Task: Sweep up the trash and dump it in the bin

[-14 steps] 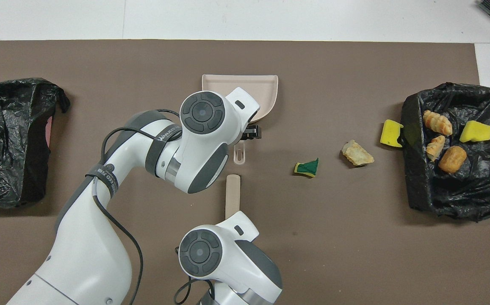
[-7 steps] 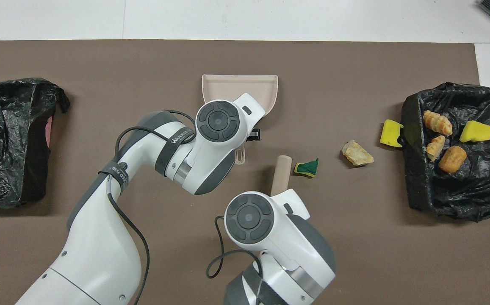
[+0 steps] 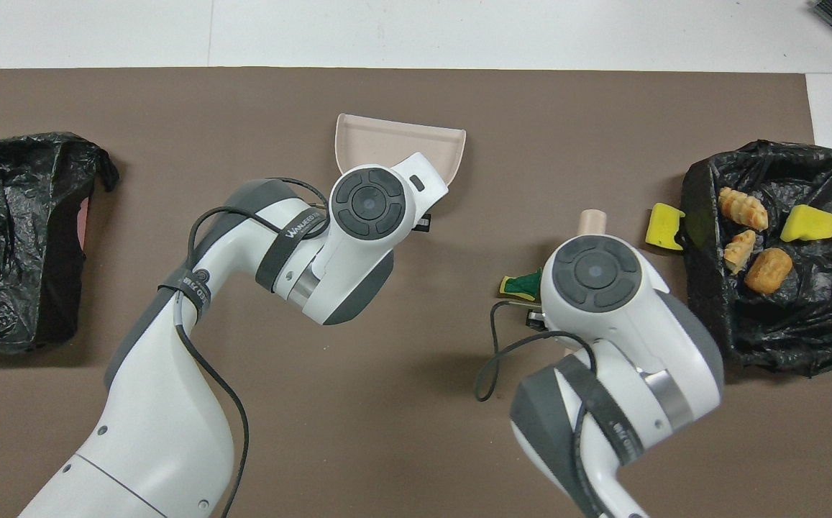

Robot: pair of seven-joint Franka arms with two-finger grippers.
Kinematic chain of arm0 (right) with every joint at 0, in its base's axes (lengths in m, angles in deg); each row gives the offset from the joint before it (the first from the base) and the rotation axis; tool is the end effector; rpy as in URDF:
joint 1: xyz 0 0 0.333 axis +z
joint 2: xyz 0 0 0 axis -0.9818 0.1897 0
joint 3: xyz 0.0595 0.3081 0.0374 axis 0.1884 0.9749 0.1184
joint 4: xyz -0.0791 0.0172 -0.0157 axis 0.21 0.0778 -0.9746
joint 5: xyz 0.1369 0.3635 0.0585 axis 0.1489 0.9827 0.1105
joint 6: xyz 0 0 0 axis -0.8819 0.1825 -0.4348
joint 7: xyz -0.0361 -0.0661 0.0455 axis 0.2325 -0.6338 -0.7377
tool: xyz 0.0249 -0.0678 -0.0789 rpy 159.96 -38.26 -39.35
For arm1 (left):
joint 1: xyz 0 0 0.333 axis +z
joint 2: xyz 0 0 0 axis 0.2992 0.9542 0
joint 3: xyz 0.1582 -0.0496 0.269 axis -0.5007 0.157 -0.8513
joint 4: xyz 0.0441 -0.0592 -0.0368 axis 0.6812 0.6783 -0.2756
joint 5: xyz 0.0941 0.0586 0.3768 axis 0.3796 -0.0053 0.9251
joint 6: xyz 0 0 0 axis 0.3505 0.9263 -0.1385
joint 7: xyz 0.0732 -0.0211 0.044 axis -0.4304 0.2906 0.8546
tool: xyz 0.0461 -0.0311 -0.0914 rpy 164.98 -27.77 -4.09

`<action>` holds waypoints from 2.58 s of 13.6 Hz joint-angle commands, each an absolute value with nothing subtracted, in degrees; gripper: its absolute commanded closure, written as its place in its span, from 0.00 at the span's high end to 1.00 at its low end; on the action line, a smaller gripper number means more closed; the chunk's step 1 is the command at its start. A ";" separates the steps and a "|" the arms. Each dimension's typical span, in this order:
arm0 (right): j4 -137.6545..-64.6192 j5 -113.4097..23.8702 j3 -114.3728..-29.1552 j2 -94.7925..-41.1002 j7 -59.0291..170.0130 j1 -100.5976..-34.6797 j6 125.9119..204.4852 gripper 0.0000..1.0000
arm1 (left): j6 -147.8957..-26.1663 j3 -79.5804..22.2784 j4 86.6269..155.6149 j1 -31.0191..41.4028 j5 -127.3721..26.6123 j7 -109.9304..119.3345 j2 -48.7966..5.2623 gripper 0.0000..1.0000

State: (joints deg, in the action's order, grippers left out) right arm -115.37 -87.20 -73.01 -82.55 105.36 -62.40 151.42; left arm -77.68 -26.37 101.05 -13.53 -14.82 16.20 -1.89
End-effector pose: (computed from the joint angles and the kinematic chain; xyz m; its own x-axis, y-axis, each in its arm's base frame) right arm 0.4881 0.1847 0.4138 0.9606 -0.2676 -0.0753 -0.2328 -0.9225 0.3080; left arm 0.5815 -0.4075 0.3646 0.9486 -0.2416 0.2045 -0.2424 -0.9699 -0.0216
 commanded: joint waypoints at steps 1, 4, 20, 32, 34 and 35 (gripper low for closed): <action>-116.21 -92.30 -72.02 -82.15 96.93 -69.36 152.71 0.00 | -77.59 -26.67 101.22 -11.26 -13.55 5.13 -4.56 0.00; -116.21 -95.75 -71.93 -81.01 91.62 -76.41 155.08 0.00 | -72.25 -26.58 101.48 -8.70 -13.64 -12.77 -7.65 0.00; -103.67 -76.77 -71.84 -75.20 69.13 -71.06 149.58 0.00 | -70.99 -26.05 124.33 -9.75 -14.34 -48.09 -20.67 0.00; -114.79 -79.58 -72.55 -74.33 62.51 -75.48 166.77 0.00 | -70.99 -26.14 126.71 -9.49 -17.15 -47.74 -21.89 0.00; -116.64 -79.49 -72.46 -74.41 66.11 -73.53 169.23 0.00 | -70.99 -26.14 126.71 -9.40 -17.33 -47.74 -21.90 0.00; -116.91 -79.14 -72.46 -73.98 68.22 -71.26 169.33 0.00 | -70.99 -26.14 126.79 -9.49 -17.42 -47.83 -21.90 0.00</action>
State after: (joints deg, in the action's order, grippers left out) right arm -115.09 -78.92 -72.72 -73.36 64.84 -73.33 167.75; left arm -69.81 -25.85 123.72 -9.31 -16.41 -47.18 -19.60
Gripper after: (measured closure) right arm 0.740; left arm 0.683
